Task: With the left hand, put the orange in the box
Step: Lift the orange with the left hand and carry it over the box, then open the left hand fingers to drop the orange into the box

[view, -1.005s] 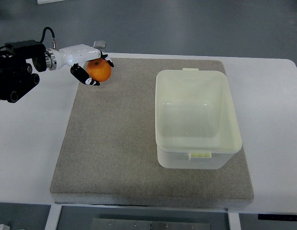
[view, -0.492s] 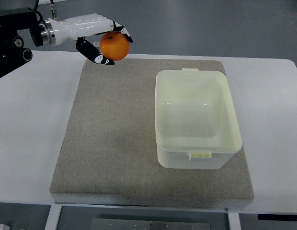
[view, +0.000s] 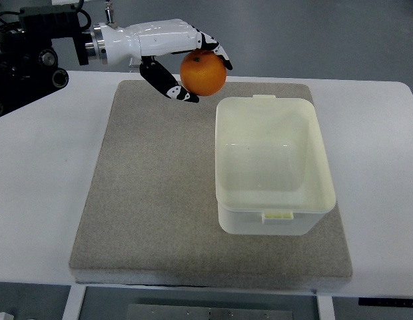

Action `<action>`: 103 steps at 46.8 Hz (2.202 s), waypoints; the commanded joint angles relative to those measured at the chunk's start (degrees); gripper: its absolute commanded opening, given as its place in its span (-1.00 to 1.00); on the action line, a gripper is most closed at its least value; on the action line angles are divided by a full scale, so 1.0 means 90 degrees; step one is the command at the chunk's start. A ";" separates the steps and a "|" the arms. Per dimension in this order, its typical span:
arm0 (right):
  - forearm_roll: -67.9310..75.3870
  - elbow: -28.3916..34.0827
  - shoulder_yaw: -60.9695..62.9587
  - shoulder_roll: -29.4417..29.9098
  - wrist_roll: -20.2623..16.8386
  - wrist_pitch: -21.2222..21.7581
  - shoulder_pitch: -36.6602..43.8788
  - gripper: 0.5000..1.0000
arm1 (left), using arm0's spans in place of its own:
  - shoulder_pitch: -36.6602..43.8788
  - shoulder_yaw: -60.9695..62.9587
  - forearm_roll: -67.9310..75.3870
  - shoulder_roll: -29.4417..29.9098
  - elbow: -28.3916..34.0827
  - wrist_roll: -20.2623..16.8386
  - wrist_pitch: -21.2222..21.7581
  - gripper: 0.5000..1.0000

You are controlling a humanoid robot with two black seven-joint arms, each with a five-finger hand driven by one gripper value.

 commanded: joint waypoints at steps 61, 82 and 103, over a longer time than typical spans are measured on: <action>0.0000 0.0000 0.0000 0.0000 0.0000 0.0000 -0.0002 0.73 | 0.0234 0.0001 0.0031 -0.0696 -0.0661 0.0002 0.0007 -0.54; 0.0000 0.0000 0.0000 0.0000 0.0000 0.0000 0.0007 0.73 | 0.0322 0.0001 -0.0028 -0.0696 -0.0661 0.0002 0.0017 0.51; 0.0000 0.0000 0.0000 0.0000 0.0000 0.0000 -0.0002 0.73 | 0.0380 -0.0320 -0.0115 -0.0686 -0.0632 0.0000 0.0027 0.52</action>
